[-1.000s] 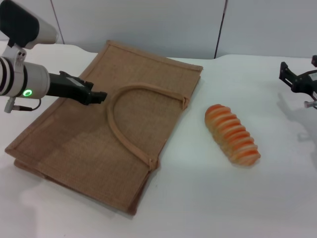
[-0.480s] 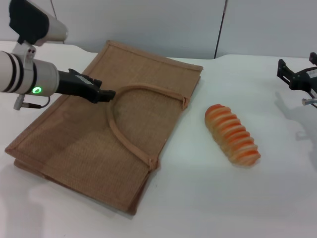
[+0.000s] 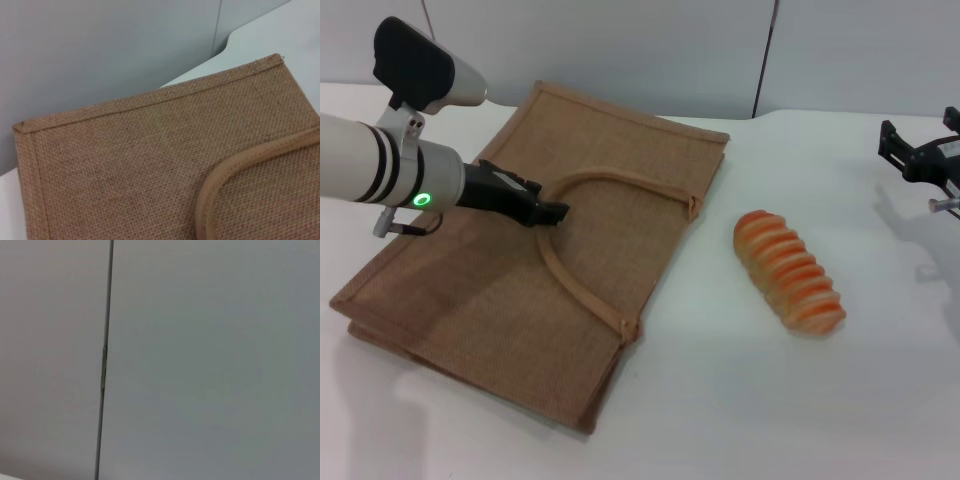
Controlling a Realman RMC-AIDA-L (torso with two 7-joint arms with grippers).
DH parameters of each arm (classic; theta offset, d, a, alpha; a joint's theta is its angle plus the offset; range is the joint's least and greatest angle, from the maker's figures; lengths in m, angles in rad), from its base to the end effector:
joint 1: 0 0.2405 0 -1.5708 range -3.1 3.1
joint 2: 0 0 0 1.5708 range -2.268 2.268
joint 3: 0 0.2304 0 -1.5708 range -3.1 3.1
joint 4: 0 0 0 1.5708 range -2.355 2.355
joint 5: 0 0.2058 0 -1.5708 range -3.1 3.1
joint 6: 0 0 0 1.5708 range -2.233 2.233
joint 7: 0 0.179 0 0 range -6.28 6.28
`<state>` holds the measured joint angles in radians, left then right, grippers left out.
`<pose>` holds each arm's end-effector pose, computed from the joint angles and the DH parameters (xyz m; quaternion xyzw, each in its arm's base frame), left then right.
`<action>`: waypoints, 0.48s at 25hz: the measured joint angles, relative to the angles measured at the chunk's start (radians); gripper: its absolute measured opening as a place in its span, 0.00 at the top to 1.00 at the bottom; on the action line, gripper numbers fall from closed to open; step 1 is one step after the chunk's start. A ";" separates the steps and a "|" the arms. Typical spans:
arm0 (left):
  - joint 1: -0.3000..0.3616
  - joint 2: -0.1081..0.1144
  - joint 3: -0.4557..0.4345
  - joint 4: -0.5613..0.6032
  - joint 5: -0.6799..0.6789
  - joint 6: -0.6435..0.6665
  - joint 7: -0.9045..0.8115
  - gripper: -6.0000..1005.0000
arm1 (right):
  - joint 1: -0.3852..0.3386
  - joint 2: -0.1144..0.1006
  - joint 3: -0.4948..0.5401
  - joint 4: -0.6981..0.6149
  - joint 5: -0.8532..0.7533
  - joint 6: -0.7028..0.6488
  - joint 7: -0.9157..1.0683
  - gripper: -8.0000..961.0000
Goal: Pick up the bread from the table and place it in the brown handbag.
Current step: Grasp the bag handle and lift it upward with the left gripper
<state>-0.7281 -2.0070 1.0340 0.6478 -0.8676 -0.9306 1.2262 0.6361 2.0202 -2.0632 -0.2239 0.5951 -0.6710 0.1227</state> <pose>-0.2485 0.4286 -0.0180 -0.9104 -0.2974 0.0059 0.2876 0.2834 0.4286 -0.0187 -0.7627 0.2546 0.1797 0.5666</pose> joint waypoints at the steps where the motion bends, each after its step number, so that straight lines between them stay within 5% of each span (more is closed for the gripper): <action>1: 0.000 0.000 0.000 0.000 0.000 0.001 0.000 0.46 | 0.000 0.000 0.000 0.000 0.000 0.000 0.000 0.10; 12: 0.001 -0.004 0.000 -0.016 0.001 0.034 0.002 0.47 | 0.000 0.000 0.000 0.000 0.000 0.001 0.000 0.10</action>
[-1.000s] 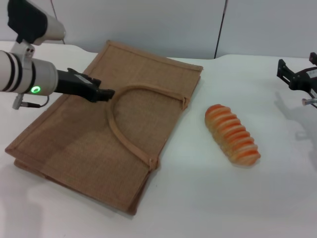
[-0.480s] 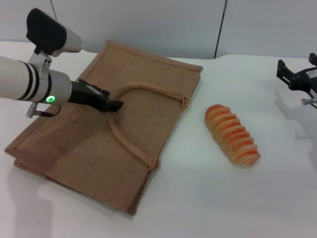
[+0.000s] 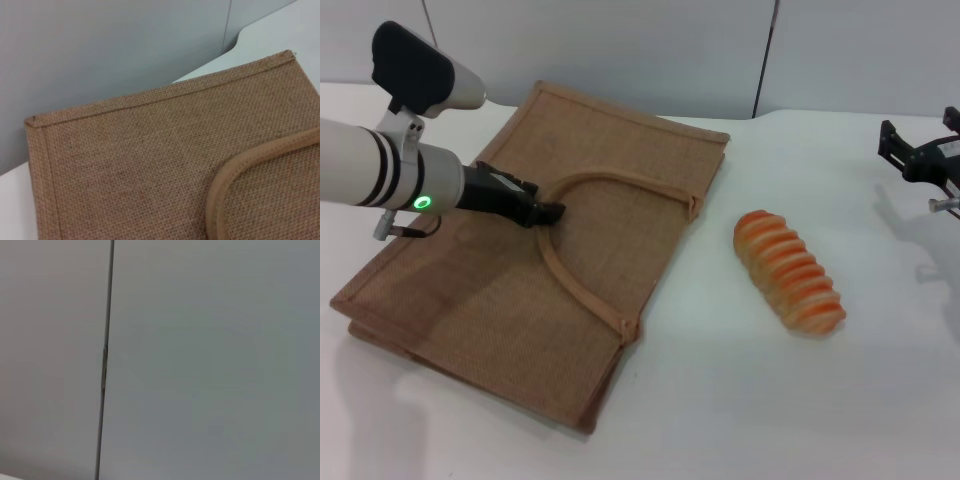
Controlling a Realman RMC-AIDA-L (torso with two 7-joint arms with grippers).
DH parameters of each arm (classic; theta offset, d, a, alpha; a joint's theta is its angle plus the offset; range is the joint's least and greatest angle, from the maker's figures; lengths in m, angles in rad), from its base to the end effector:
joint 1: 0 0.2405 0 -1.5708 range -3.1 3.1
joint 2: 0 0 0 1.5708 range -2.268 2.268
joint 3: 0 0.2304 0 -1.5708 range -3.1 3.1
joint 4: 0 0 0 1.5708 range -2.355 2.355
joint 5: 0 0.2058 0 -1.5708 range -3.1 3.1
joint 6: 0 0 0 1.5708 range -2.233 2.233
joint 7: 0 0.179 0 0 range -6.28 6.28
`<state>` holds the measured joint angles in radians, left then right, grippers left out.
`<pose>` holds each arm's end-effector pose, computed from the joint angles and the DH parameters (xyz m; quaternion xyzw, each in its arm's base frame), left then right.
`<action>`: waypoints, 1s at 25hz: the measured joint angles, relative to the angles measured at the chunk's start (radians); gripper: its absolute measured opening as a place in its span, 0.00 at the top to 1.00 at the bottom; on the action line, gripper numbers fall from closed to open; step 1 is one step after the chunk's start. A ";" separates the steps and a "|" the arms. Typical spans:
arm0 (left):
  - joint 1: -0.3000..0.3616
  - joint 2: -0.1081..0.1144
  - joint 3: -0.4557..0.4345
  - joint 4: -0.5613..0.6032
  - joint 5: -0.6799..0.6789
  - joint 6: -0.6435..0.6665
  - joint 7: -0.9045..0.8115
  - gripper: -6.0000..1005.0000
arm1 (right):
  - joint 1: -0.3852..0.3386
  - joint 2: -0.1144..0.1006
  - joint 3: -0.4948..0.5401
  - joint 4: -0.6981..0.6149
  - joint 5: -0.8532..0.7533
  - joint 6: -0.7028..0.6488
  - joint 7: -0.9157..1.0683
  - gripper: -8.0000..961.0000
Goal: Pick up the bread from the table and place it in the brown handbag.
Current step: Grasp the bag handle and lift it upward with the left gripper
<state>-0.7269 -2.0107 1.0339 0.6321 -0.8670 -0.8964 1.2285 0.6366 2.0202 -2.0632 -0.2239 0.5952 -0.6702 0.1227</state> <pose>-0.2530 0.4298 -0.0193 -0.9059 -0.3012 0.0076 0.2977 0.2834 0.4287 -0.0188 -0.7628 0.2547 0.1796 0.5665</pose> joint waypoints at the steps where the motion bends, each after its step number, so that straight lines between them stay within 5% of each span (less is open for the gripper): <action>1: -0.001 -0.001 0.000 -0.003 0.000 0.005 0.002 0.47 | 0.000 0.000 0.000 0.000 0.000 0.000 0.000 0.10; 21: -0.024 -0.019 0.008 -0.043 -0.003 0.098 0.013 0.49 | 0.012 0.000 0.000 -0.002 0.000 0.025 0.000 0.10; 25: -0.047 -0.019 0.008 -0.084 -0.005 0.110 0.027 0.59 | 0.012 0.000 0.000 -0.002 0.000 0.025 0.006 0.10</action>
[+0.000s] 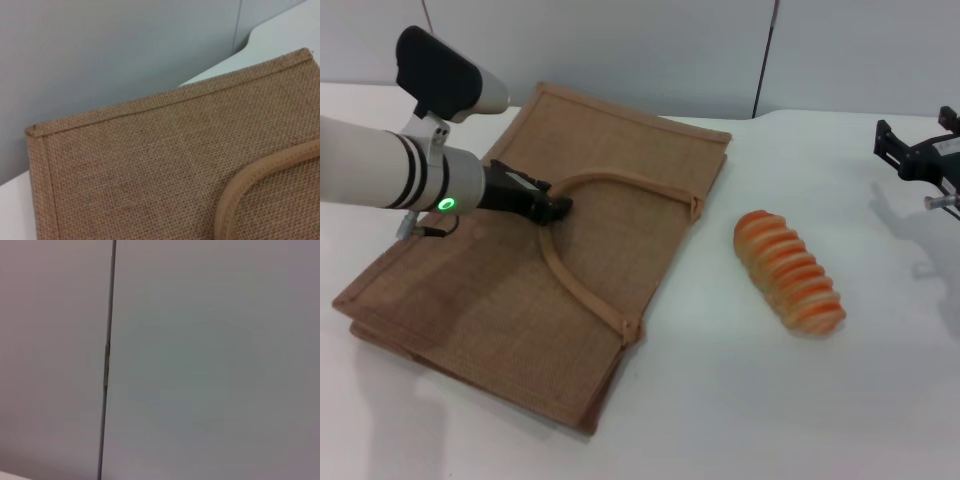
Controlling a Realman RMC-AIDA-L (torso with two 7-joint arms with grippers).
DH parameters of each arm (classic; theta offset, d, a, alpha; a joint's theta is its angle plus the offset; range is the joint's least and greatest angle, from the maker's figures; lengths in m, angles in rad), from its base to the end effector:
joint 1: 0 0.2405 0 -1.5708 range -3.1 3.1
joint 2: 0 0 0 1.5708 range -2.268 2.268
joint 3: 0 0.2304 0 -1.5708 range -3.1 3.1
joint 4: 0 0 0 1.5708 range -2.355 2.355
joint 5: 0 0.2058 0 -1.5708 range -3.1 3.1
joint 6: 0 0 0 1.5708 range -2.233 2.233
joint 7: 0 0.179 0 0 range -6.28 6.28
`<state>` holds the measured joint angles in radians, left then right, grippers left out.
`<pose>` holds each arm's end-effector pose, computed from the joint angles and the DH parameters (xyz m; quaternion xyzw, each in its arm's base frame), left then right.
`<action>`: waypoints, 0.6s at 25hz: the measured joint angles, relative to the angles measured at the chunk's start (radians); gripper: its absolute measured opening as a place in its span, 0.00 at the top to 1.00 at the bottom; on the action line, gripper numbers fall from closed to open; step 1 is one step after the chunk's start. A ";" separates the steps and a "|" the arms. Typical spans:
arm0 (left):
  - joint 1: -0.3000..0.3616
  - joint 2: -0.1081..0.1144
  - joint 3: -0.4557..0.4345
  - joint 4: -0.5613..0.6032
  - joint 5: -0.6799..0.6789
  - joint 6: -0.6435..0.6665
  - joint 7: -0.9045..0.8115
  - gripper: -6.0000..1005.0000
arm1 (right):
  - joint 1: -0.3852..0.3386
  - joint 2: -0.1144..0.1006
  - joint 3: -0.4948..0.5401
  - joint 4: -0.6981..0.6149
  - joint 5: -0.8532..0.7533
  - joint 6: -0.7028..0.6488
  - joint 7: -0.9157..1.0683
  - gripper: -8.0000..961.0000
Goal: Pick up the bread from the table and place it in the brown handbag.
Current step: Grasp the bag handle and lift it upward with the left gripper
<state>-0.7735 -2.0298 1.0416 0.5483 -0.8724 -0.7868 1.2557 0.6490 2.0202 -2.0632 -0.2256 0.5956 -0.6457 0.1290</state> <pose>-0.2502 0.4378 -0.0342 -0.9025 -0.2934 0.0129 0.3151 0.2813 0.4317 -0.0209 -0.7649 0.2594 0.1760 0.5628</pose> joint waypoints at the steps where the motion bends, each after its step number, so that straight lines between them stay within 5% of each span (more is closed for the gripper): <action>1: -0.002 0.000 0.000 -0.003 -0.001 0.000 0.004 0.61 | 0.000 0.000 0.000 0.000 0.000 0.000 0.003 0.10; 9: -0.002 -0.003 -0.005 -0.005 -0.006 0.011 0.008 0.60 | 0.002 0.000 0.000 0.000 0.001 0.001 0.008 0.10; 15: 0.002 -0.003 -0.004 -0.001 -0.008 0.033 0.008 0.80 | 0.003 0.000 0.000 0.000 0.001 0.002 0.009 0.10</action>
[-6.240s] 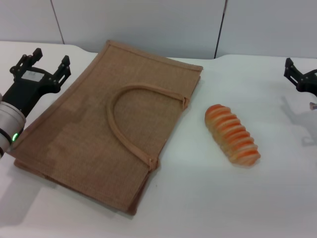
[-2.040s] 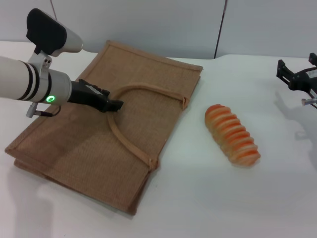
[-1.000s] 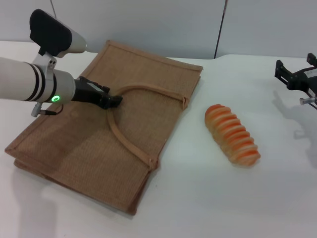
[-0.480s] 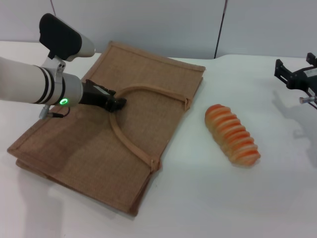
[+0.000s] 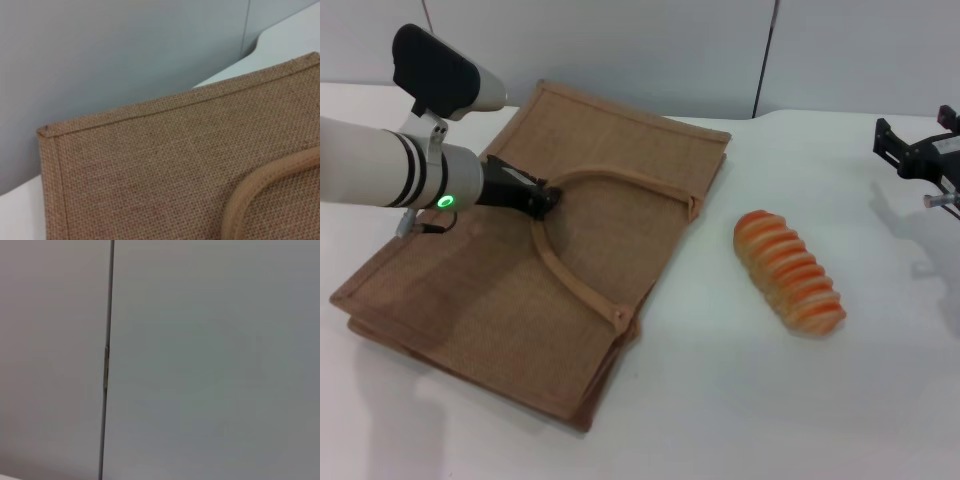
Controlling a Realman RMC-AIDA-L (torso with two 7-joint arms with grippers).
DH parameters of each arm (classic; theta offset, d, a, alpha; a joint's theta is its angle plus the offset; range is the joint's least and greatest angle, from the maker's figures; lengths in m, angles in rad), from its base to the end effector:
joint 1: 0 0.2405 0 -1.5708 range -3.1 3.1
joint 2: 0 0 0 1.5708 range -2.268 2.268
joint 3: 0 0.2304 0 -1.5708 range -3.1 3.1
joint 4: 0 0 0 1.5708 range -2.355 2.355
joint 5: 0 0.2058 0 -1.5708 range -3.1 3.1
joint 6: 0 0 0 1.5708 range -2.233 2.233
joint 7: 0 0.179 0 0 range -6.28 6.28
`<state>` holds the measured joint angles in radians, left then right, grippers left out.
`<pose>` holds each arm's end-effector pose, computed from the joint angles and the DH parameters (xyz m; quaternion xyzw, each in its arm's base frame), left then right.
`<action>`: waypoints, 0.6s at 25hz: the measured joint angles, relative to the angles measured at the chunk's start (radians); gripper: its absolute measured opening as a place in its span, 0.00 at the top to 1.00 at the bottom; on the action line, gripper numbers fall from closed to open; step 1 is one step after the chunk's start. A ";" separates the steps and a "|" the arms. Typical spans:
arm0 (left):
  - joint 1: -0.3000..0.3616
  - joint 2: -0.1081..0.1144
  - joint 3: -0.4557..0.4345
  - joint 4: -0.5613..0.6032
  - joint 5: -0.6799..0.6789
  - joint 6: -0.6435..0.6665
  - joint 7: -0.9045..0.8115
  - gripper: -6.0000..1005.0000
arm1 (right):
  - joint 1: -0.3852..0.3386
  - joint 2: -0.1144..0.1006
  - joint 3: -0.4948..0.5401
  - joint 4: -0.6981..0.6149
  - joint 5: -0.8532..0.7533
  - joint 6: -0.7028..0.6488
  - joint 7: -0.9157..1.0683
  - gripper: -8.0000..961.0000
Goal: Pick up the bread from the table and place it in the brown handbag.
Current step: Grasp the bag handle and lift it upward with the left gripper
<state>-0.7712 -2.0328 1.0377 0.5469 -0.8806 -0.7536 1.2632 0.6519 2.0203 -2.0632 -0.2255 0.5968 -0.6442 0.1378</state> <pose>-0.2515 0.4414 -0.0319 -0.8973 -0.2931 0.0093 0.3299 0.2803 0.4324 -0.0209 -0.7638 0.2626 0.1789 0.5618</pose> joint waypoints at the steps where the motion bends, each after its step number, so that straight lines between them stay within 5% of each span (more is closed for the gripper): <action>1: 0.000 0.000 0.001 0.001 0.000 0.001 0.000 0.81 | 0.000 0.000 0.000 0.000 0.000 0.000 0.000 0.10; 8: 0.002 -0.001 0.007 0.019 -0.001 0.017 0.005 0.85 | 0.000 0.000 -0.001 0.000 -0.003 0.000 0.000 0.10; 15: 0.042 0.000 0.007 0.222 0.011 -0.092 -0.044 0.87 | -0.022 0.000 -0.036 -0.042 -0.014 0.014 0.000 0.10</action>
<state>-0.7287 -2.0325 1.0451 0.7687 -0.8699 -0.8451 1.2190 0.6296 2.0206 -2.0996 -0.2671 0.5828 -0.6304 0.1376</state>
